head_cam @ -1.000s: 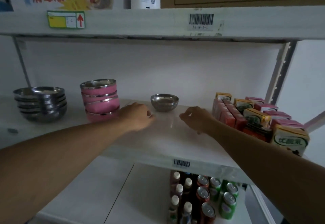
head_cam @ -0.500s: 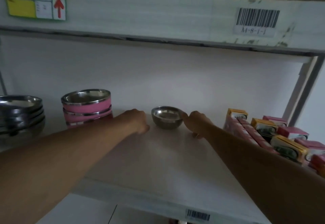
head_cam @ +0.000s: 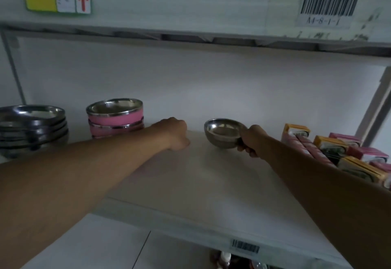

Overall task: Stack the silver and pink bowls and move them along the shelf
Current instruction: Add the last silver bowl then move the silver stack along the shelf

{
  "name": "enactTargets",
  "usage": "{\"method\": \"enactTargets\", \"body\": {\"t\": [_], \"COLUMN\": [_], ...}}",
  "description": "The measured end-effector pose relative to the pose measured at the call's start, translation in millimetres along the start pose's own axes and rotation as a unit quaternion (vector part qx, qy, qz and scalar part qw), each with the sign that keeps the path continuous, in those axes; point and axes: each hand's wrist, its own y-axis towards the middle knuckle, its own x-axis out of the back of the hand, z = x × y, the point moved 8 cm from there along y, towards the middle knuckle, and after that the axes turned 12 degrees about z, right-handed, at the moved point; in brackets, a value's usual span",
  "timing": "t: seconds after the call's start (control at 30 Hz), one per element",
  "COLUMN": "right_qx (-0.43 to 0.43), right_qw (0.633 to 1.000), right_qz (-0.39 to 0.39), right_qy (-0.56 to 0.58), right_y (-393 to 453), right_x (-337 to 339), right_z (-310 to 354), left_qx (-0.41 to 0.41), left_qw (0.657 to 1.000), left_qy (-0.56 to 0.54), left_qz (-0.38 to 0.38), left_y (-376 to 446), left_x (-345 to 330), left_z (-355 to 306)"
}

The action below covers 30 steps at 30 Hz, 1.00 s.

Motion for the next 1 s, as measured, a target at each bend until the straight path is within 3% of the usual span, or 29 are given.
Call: {"method": "enactTargets", "body": {"t": [0.2,0.33,0.67,1.0], "right_qx": [-0.016,0.026,0.117,0.178], "right_qw": [1.000,1.000,0.983,0.956], "right_qz": [-0.003,0.007,0.120,0.224], "right_qy": [0.001,0.003,0.077,0.060], "right_y": [-37.8,-72.5,-144.6,-244.9], "right_x": [22.9,31.6,-1.7,-103.2], "right_z": [-22.9,-19.6,-36.4,22.8], "left_qx": [-0.027,-0.019,0.030,0.150], "left_qw": [0.999,0.998,0.992,0.983], "left_qy": [-0.033,-0.039,-0.046,-0.040], "left_qz": [-0.010,-0.034,-0.113,-0.097], "left_y": [-20.7,-62.8,-215.3,-354.0], "left_x": [-16.0,-18.7,-45.1,-49.3], "left_z": [-17.2,-24.0,-30.5,73.8]}}
